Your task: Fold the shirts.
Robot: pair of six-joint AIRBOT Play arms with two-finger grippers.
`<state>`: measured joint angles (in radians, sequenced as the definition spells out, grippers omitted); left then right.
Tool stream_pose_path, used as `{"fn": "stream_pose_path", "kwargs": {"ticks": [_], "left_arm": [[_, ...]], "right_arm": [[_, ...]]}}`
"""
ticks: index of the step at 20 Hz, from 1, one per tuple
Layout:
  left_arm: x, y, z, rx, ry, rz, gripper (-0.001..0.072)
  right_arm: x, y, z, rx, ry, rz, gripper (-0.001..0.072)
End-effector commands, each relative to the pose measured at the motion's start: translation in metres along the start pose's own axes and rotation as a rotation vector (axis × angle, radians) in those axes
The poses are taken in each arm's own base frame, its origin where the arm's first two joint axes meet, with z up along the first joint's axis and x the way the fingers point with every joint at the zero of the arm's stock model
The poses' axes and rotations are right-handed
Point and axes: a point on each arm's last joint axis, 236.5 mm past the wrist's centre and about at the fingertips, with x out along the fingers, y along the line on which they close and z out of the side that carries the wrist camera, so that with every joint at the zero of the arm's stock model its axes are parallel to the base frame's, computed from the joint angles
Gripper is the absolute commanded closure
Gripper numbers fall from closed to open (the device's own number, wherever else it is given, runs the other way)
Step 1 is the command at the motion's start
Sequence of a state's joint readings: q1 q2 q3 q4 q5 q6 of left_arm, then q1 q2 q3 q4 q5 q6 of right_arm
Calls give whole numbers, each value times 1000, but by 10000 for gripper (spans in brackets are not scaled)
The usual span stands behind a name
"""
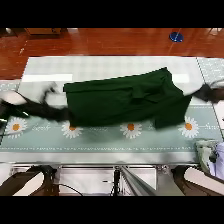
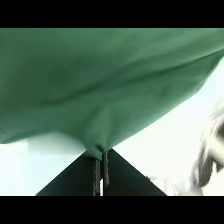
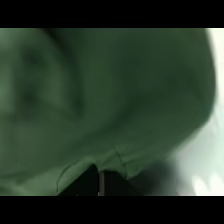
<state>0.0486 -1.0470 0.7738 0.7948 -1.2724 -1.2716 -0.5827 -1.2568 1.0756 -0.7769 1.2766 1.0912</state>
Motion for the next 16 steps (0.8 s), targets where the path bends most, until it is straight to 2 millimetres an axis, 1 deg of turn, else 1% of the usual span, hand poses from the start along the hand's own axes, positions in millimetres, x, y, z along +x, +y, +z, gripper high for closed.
{"fn": "stream_pose_path", "kwargs": {"ticks": [1,2,3,4,5,6,7,8,9,10,11,12,13,14,15,16], "left_arm": [[-164,-115,77,340,-503,12,683],[-222,-151,86,435,-679,48,683],[-280,-185,86,509,-848,88,683],[-324,-215,77,563,-973,116,682],[-359,-242,63,622,-1067,146,683],[-383,-264,48,680,-1130,171,682],[-398,-282,34,725,-1171,188,683],[-410,-295,21,745,-1207,202,682],[-419,-304,8,758,-1231,221,683],[-426,-311,-6,783,-1247,258,683],[-431,-315,-18,801,-1257,298,683],[-435,-315,-31,792,-1265,332,683],[-434,-313,-41,773,-1258,349,683],[-428,-310,-51,753,-1235,356,683],[-419,-304,-62,732,-1193,366,683],[-409,-297,-73,708,-1150,382,682]], "right_arm": [[-114,143,81,-249,-430,194,689],[-153,176,89,-336,-533,182,689],[-193,212,89,-413,-629,175,689],[-228,243,86,-465,-717,172,689],[-265,273,79,-520,-816,154,689],[-298,297,71,-560,-906,135,690],[-330,316,60,-591,-998,94,689],[-356,329,49,-615,-1067,39,689],[-381,338,36,-642,-1124,-35,689],[-400,343,22,-665,-1161,-117,689],[-414,347,8,-682,-1181,-181,689],[-424,352,-8,-708,-1190,-232,690],[-428,356,-21,-719,-1188,-257,689],[-429,358,-34,-721,-1177,-272,690],[-425,358,-45,-723,-1149,-277,690],[-417,354,-55,-723,-1105,-290,690]]}}
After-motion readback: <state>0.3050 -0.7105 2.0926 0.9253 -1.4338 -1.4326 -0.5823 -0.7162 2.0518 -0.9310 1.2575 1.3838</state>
